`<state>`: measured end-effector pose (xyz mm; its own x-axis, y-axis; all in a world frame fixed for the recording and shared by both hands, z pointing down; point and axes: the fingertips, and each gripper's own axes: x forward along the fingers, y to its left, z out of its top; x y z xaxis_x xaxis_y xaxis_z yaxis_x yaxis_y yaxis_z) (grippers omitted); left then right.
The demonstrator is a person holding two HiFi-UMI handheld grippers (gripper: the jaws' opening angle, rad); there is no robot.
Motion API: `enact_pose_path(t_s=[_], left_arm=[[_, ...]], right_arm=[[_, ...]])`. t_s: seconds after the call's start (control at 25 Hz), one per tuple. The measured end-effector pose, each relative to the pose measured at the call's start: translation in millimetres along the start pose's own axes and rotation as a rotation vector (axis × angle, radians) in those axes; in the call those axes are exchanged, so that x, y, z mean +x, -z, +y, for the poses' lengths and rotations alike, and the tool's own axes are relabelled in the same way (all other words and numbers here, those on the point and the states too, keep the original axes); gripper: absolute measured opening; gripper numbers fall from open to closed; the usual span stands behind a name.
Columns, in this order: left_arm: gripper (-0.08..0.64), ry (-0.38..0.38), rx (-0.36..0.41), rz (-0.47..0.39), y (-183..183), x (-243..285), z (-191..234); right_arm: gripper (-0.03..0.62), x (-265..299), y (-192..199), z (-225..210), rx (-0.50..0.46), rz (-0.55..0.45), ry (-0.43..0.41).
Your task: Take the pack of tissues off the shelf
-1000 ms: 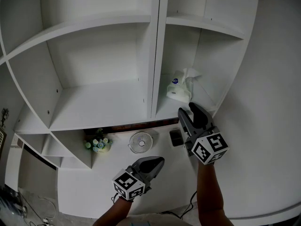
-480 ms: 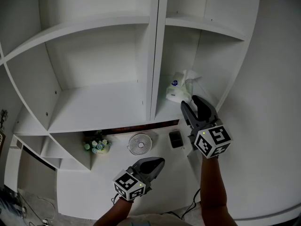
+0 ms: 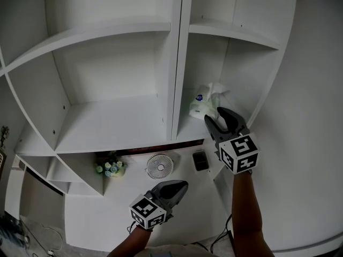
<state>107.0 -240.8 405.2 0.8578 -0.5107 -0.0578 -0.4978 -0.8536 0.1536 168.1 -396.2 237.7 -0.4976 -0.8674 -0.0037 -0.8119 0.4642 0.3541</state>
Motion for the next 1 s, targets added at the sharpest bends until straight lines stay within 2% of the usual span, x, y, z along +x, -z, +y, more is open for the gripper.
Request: enact_pose_path(t_s=[0.36,0.64,1.0], left_arm=[[0.014,0.003,-0.003,-0.004,-1.2,-1.0,1.5],[0.014,0.005,-0.002,-0.007,-1.5,-1.6,1.0],[0.014,-0.014,-0.004,-0.007,-0.6,-9.5,4.5]], right_arm=[[0.177,7.3,5.6,-0.1,-0.052,0.087,0.003],[0.098,9.0,8.8,-4.1,-0.099,0.116,0.038],[0.050,9.7,10.1,-6.7,-0.147,0.126,0.083]])
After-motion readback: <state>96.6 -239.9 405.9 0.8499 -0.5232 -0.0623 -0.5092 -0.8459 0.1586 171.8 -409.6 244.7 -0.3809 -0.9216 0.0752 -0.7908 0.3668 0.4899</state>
